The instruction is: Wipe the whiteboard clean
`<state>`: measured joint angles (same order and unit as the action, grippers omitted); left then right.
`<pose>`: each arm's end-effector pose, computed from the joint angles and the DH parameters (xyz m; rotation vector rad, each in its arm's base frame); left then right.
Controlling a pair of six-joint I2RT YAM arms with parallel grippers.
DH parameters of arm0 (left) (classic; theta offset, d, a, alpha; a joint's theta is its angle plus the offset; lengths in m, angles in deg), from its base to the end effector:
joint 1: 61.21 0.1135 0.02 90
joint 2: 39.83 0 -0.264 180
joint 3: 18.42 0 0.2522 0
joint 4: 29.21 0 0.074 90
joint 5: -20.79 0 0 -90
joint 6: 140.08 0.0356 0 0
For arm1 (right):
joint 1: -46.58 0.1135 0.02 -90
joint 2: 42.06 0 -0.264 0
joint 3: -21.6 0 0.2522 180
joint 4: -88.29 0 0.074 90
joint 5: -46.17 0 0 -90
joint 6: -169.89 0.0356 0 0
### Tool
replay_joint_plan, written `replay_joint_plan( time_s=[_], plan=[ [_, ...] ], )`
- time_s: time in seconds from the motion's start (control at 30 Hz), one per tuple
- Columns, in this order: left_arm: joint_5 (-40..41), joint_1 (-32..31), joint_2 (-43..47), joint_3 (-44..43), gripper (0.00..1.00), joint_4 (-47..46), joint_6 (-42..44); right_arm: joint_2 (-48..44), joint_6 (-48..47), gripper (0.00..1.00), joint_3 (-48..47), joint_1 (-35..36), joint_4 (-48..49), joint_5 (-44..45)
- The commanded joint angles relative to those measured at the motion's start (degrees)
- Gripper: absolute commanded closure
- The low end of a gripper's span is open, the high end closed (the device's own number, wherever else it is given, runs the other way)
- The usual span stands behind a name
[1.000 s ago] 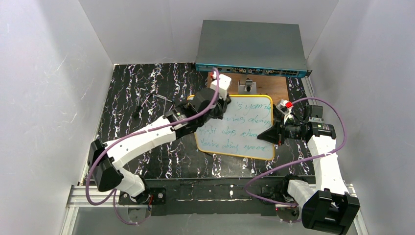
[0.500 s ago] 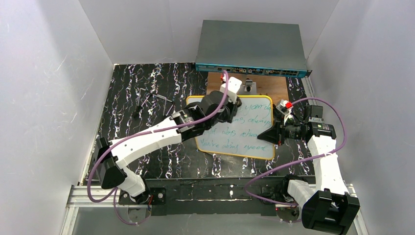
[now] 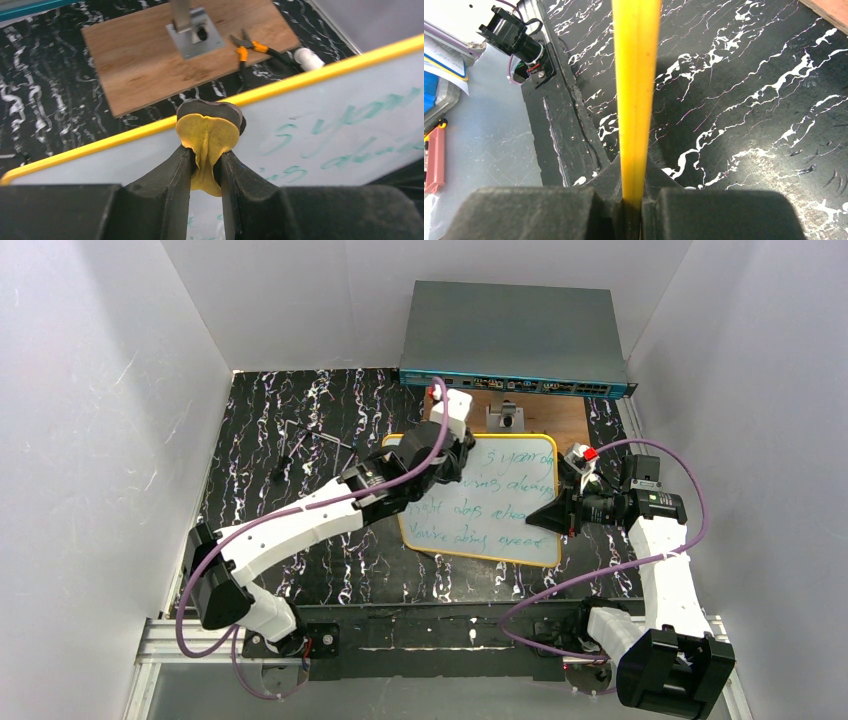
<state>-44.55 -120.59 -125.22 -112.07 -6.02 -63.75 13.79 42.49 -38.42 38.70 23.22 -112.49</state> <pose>0.1916 -0.2946 0.3855 0.4233 1.7874 -0.5102 0.1686 0.0101 0.2743 -0.8611 1.8627 1.0717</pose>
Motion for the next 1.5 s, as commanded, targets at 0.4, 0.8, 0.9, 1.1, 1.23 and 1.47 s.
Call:
replay_joint_plan(
  time_s=[0.4,0.8,0.9,1.1,1.23,1.47],
  plan=[
    [-3.6,-2.6,-0.8,-4.4,1.0,-0.3,1.7,-1.0,-4.8,0.99,-0.6,0.5,0.2,-2.7],
    [13.2,-2.5,-2.6,-6.2,1.0,2.7,-1.4,-1.2,-4.8,0.99,-0.6,0.4,0.1,-2.9],
    [13.3,0.3,0.4,-2.5,1.0,2.7,-3.9,-1.3,-4.9,0.99,-0.7,0.4,0.0,-3.0],
    [10.7,3.6,3.6,0.2,1.0,3.4,-5.5,-1.2,-5.0,0.99,-0.7,0.4,-0.1,-3.1],
    [5.8,3.6,3.1,-0.7,1.0,3.1,-5.2,-1.2,-5.0,0.99,-0.7,0.4,0.0,-3.0],
    [-3.7,-1.9,0.6,-2.7,1.0,-0.6,-1.7,-1.0,-5.0,0.99,-0.7,0.4,0.1,-3.0]
  ],
)
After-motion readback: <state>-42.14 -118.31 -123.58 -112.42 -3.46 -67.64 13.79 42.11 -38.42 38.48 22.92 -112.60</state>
